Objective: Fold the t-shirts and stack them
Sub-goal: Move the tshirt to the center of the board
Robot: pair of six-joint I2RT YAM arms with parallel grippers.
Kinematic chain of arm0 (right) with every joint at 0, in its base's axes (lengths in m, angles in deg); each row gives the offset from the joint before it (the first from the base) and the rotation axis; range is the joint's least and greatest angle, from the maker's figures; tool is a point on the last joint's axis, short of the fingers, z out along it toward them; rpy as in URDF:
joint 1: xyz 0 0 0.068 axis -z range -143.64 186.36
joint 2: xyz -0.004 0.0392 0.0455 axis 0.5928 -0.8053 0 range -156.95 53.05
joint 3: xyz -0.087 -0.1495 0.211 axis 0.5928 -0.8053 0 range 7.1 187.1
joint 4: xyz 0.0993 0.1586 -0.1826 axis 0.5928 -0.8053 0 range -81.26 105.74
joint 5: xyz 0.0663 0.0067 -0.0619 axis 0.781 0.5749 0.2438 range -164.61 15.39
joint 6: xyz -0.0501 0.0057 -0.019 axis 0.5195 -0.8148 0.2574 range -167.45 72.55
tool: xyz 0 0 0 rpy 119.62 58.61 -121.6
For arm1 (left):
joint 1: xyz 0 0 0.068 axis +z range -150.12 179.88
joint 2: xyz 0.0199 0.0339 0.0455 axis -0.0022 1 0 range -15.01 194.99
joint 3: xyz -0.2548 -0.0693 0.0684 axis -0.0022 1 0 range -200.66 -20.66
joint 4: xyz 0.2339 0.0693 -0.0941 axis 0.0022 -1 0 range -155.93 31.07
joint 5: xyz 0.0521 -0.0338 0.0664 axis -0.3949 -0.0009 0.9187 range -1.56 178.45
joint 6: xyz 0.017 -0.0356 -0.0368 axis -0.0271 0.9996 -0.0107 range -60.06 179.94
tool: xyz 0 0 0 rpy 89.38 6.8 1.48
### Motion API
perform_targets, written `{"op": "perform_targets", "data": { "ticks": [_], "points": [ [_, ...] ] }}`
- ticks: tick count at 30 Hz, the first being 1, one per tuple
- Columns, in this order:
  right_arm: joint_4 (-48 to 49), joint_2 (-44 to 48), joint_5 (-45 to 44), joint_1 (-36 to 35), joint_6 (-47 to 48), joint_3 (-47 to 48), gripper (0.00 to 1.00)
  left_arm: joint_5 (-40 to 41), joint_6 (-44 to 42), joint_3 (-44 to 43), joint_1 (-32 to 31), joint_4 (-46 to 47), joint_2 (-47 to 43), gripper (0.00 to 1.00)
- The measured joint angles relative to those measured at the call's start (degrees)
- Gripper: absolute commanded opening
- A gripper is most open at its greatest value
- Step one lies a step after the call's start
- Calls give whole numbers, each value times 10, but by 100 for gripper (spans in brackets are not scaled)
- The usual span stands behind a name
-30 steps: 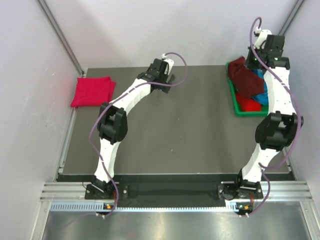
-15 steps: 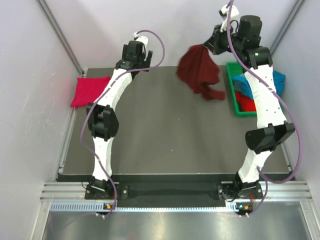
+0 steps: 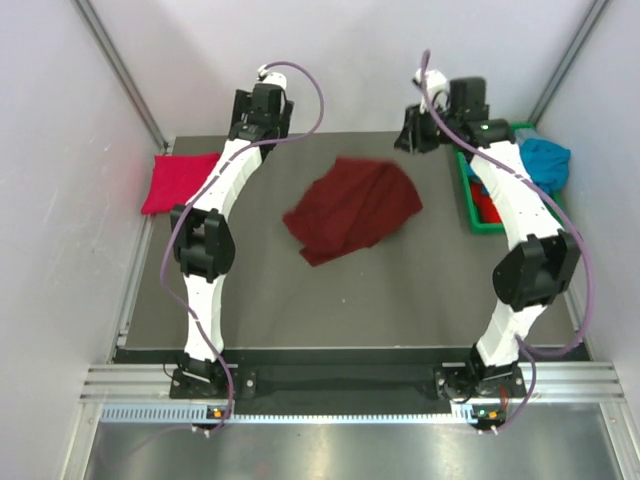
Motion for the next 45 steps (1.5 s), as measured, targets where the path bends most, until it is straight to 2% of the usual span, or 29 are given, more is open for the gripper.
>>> {"op": "perform_targets", "data": {
  "ticks": [5, 10, 13, 14, 18, 21, 24, 26, 29, 34, 39, 45],
  "points": [
    [-42, -53, -23, 0, 33, -66, 42, 10, -7, 8, 4, 7, -6, 99],
    [-43, -43, -35, -25, 96, -80, 45, 16, -10, 23, 13, 6, -22, 99],
    [-28, -29, -27, -71, 141, -83, 50, 22, -9, 25, 23, 6, -30, 99],
    [-23, -27, -17, -92, 150, -83, 57, 21, -6, 26, 27, 4, -33, 99],
    [-24, -58, 35, -165, 152, -49, 61, -4, 14, 31, 51, -12, -53, 99],
    [-15, -125, 60, -205, 129, 20, 61, -23, 22, 49, 68, -18, -76, 94],
    [-2, -171, 68, -228, 113, 38, 59, -52, 25, 61, 82, -32, -92, 88],
    [-2, -200, 67, -243, 112, 36, 59, -75, 27, 70, 91, -37, -100, 88],
    [-2, -223, 62, -270, 120, 13, 57, -105, 37, 109, 101, -40, -127, 89],
    [-2, -227, 34, -327, 141, -43, 55, -116, 40, 190, 109, -40, -181, 99],
    [-2, -227, -12, -362, 151, -72, 53, -126, 49, 256, 109, -33, -221, 98],
    [15, -227, -84, -368, 157, -98, 48, -142, 64, 264, 109, -32, -225, 97]
  ]
}}
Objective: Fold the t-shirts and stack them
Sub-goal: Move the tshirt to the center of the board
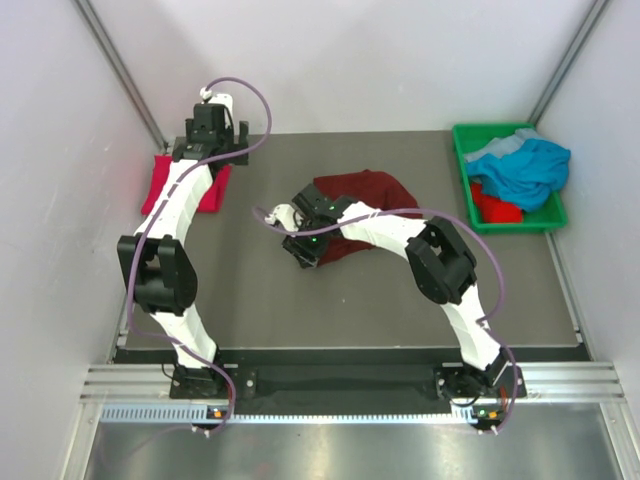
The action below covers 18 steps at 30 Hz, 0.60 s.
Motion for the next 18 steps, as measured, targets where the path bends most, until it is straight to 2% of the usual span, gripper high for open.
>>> {"op": "perform_targets", "data": {
  "ticks": [1, 3, 4, 5, 6, 18],
  "points": [
    [3, 0, -12, 0, 1, -5, 48, -3, 2, 0, 0, 1, 0, 97],
    [11, 0, -31, 0, 3, -13, 39, -7, 4, 0, 0, 1, 0, 96],
    [14, 0, -40, 0, 5, -16, 29, -9, 4, 0, 0, 1, 0, 96],
    [16, 0, -48, 0, 7, -16, 8, -11, 5, 0, 0, 1, 0, 96],
    [19, 0, -58, 0, 12, -16, 2, -12, 5, 0, 0, 1, 0, 96],
    [21, 14, -104, 8, 18, 14, 0, -13, 8, 10, 0, 3, 0, 95]
  ]
}}
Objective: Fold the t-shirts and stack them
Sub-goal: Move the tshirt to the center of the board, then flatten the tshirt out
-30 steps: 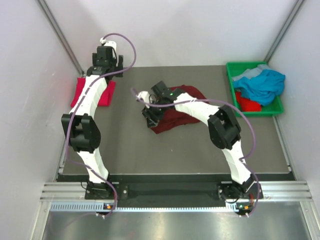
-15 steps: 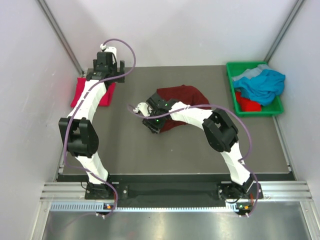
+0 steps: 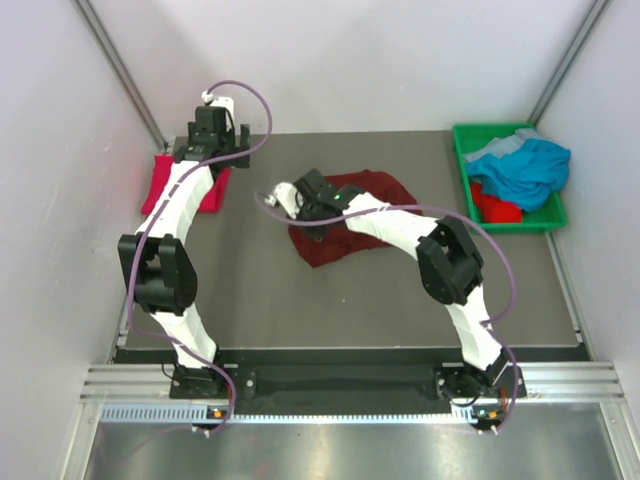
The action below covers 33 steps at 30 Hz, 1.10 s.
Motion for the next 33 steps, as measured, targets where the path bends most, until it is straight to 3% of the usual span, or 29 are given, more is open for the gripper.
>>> {"op": "perform_targets", "data": {
  "ticks": [5, 6, 7, 8, 9, 10, 16, 24, 29, 30, 33],
  "points": [
    [0, 52, -18, 29, 7, 84, 0, 6, 1, 6, 0, 0, 4, 96],
    [5, 72, -23, 34, 13, 104, 8, 5, 1, 6, 0, 0, 5, 97],
    [7, 84, -26, 40, 16, 112, 8, 2, 2, 6, 0, 0, 9, 98],
    [9, 101, -29, 43, 25, 120, 46, -2, 5, 6, 0, 0, 12, 98],
    [11, 123, -30, 48, 28, 126, 58, -5, 7, 6, 0, 0, 16, 99],
    [14, 141, -31, 49, 36, 126, 62, -9, 9, 6, 0, -1, 21, 99],
    [19, 180, 14, 47, 50, 70, 62, -36, 21, 6, 0, -7, 33, 99],
    [-25, 27, 35, 44, 49, 7, 60, -44, 23, 17, 0, -4, 30, 98],
    [-33, 0, 30, 44, 49, 6, 60, -47, 23, 43, 0, -9, 27, 98],
    [-31, 0, 30, 44, 49, 8, 58, -47, 23, 44, 0, -9, 27, 98],
    [-26, 0, 26, 44, 50, 12, 25, -48, 23, 44, 0, -9, 27, 98]
  ]
}}
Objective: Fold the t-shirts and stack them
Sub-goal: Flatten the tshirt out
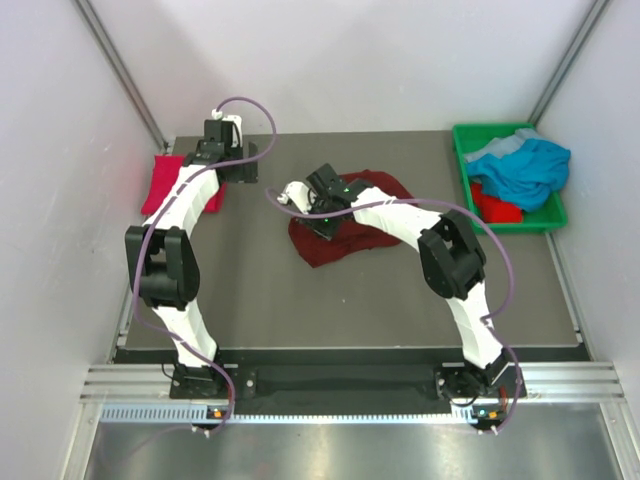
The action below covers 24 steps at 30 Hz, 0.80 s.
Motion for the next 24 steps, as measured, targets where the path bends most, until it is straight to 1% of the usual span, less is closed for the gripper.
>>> {"op": "perform_targets", "data": {
  "ticks": [1, 2, 3, 4, 9, 14, 20, 23, 24],
  "points": [
    [0, -1, -1, 0, 1, 2, 11, 0, 0, 0, 0, 0, 0, 98],
    [1, -1, -2, 0, 3, 3, 5, 0, 0, 0, 0, 0, 0, 98],
    [-1, -1, -2, 0, 1, 3, 1, 0, 0, 0, 0, 0, 0, 98],
    [-3, -1, -3, 0, 1, 5, 0, 0, 0, 0, 0, 0, 0, 98],
    [-17, -1, -7, 0, 2, 28, 0, 0, 0, 0, 0, 0, 0, 98],
    [-26, 0, -14, 4, 1, 85, 0, 3, 0, 0, 0, 1, 0, 98],
    [-32, 13, -22, 9, 2, 217, 0, 24, 1, 0, 0, 4, 0, 97],
    [-30, 33, -22, 9, 10, 283, 0, 34, 5, -2, 0, 6, 0, 97],
    [-26, 43, -22, 9, 13, 292, 0, 36, 5, -3, 0, 5, 0, 97]
  ]
}}
